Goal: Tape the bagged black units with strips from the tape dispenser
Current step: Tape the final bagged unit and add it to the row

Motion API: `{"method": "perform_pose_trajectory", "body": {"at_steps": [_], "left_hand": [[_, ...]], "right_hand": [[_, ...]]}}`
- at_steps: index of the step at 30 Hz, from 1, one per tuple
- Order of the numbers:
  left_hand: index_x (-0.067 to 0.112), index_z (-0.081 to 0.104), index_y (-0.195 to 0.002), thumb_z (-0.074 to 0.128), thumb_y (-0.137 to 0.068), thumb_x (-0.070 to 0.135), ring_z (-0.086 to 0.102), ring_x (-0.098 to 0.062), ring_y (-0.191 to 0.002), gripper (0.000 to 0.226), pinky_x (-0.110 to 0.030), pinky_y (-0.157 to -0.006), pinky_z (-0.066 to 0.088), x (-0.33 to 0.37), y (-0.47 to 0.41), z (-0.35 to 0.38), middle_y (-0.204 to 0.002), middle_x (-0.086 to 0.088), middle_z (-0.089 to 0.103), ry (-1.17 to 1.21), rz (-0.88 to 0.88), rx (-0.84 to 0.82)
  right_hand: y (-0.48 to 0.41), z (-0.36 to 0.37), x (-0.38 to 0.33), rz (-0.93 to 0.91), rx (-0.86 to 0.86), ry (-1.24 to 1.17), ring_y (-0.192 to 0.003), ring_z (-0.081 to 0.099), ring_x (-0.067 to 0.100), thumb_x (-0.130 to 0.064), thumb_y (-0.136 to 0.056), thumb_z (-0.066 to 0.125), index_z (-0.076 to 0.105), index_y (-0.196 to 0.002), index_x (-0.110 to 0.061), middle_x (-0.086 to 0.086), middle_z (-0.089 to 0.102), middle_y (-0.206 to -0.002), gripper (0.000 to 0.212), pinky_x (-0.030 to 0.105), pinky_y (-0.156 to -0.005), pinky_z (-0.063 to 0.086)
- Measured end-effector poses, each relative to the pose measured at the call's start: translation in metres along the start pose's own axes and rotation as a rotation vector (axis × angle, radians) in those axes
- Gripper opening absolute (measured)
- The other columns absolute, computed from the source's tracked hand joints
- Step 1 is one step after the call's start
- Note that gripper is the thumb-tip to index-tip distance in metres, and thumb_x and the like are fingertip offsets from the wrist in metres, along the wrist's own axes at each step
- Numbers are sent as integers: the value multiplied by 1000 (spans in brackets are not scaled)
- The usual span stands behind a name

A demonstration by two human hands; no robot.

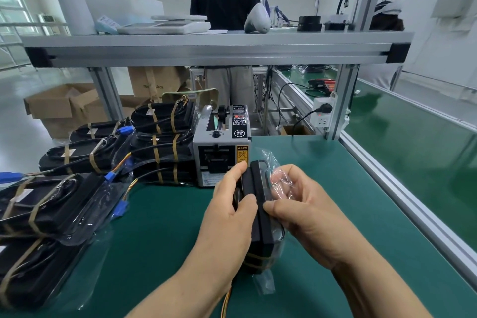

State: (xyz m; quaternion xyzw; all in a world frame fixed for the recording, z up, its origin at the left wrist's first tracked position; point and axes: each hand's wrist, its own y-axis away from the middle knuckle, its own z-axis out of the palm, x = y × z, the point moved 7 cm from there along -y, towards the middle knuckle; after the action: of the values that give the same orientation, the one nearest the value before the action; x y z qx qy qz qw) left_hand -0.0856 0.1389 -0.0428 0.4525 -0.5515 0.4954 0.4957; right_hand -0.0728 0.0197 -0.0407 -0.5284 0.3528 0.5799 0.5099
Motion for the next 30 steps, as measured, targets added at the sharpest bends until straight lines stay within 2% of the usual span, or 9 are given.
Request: {"method": "perform_pose_trajectory", "body": {"at_steps": [2, 5, 9, 13, 16, 18, 22, 26, 30], "left_hand": [[52, 47, -133, 49, -96, 17, 57, -12, -123, 51, -40, -105, 46, -1, 1, -1, -137, 13, 56, -17, 8, -15], [53, 43, -136, 47, -98, 11, 55, -12, -125, 56, -38, -104, 47, -1, 3, -1, -140, 14, 53, -56, 18, -54], [53, 41, -138, 48, -95, 4, 51, -13, -129, 66, -37, -105, 47, -1, 6, -3, -144, 15, 47, -94, 35, -95], [54, 44, -136, 49, -87, 5, 51, -15, -130, 69, -40, -106, 46, -4, 8, -5, -144, 13, 49, -22, 20, -94], [53, 42, -137, 47, -89, 3, 48, -12, -133, 70, -38, -108, 44, -4, 11, -6, -146, 18, 46, -17, 45, -79], [52, 40, -139, 47, -88, 6, 45, -10, -134, 69, -38, -110, 42, -4, 13, -5, -147, 19, 44, -39, 65, -82], [48, 37, -141, 44, -94, -6, 43, -8, -136, 72, -38, -111, 40, -5, 15, -4, -150, 17, 40, -60, 71, -93], [49, 34, -143, 48, -85, 13, 37, -6, -140, 70, -38, -114, 36, -7, 14, -4, -152, 19, 37, -69, 130, -112], [45, 30, -147, 48, -83, 8, 30, -10, -145, 76, -44, -118, 28, -17, 11, -5, -155, 16, 32, -114, 196, -123]], "right_hand": [[0, -1, 0, 1, -1, 3, -88, 52, 33, -4, -67, 66, 64, -97, -18, 21, 64, -96, 33, 69, -93, 40], [0, -1, 1, 2, -14, -8, -87, 52, 32, -3, -68, 65, 65, -91, -22, 18, 64, -93, 30, 56, -86, 42], [2, -2, 7, 10, -8, -17, -84, 51, 31, 0, -67, 62, 58, -92, -17, 16, 63, -88, 30, 49, -81, 40], [3, -1, 10, 8, -8, -17, -82, 51, 29, -1, -67, 63, 52, -99, -11, 14, 64, -87, 35, 47, -78, 40], [2, 3, 10, 8, -7, -53, -77, 44, 29, -12, -71, 68, 54, -91, -19, 14, 57, -84, 25, 42, -73, 36], [1, 4, 10, 0, 18, -27, -68, 44, 24, -24, -72, 73, 56, -82, -25, 8, 53, -76, 20, 36, -65, 37], [-2, 2, 13, -16, 39, 24, -66, 55, 18, -18, -74, 70, 55, -75, -29, 5, 60, -75, 19, 32, -61, 48], [-1, 0, 13, -52, -15, 37, -61, 56, 11, -7, -72, 68, 53, -78, -26, 1, 63, -74, 25, 20, -52, 46], [5, -5, 16, -74, -23, 72, -75, 42, 22, -15, -65, 73, 53, -83, -27, 8, 49, -80, 30, 31, -65, 43]]}}
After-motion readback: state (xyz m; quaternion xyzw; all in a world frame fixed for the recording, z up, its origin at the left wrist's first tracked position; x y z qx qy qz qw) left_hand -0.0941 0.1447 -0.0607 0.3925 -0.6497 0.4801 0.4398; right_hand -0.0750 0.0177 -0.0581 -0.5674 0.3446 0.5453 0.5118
